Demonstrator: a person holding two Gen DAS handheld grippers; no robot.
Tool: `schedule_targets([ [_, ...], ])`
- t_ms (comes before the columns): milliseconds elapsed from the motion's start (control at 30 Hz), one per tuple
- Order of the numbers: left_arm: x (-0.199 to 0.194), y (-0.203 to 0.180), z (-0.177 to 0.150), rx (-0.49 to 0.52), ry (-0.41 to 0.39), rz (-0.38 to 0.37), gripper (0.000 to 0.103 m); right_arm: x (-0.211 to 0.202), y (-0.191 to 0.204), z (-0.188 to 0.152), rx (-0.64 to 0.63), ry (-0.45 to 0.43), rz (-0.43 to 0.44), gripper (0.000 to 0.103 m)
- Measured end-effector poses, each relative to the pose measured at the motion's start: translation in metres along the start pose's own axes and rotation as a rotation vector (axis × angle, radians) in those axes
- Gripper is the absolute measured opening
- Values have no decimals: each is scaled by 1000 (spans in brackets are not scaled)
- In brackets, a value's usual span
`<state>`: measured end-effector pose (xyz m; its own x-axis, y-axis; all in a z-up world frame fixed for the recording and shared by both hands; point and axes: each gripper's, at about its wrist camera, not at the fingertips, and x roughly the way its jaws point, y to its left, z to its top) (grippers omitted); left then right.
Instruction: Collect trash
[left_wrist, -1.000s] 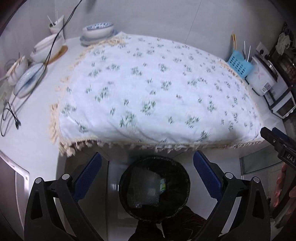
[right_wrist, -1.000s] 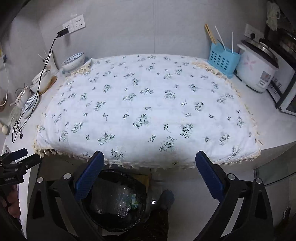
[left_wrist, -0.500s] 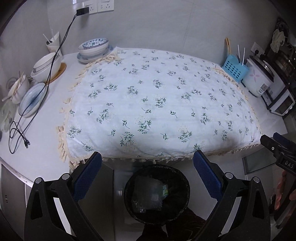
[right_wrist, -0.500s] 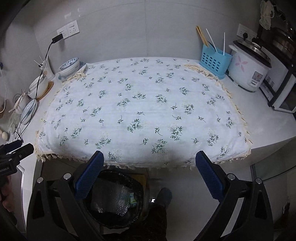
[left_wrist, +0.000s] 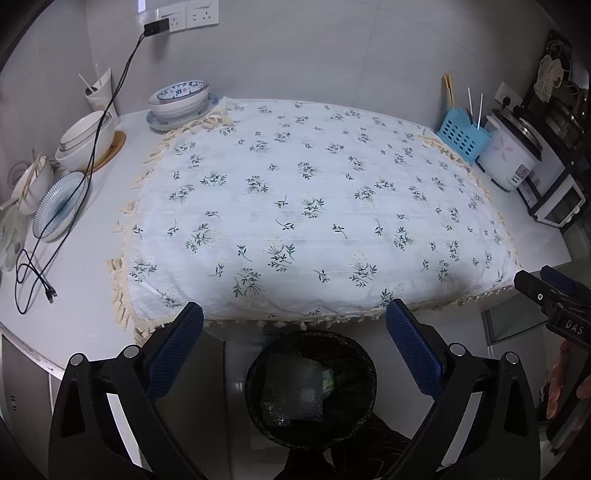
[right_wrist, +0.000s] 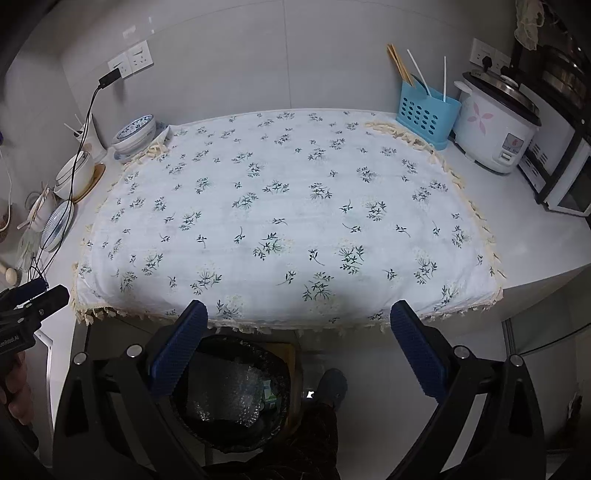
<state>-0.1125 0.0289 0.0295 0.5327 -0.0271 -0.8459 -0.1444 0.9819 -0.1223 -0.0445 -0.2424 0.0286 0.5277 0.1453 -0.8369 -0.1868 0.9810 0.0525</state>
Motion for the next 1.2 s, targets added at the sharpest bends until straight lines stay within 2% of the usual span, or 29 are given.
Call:
schedule_targets([
  [1200,2,-2,-2,-3,-1,-1,97,2,3,0,8,4,-3,95],
])
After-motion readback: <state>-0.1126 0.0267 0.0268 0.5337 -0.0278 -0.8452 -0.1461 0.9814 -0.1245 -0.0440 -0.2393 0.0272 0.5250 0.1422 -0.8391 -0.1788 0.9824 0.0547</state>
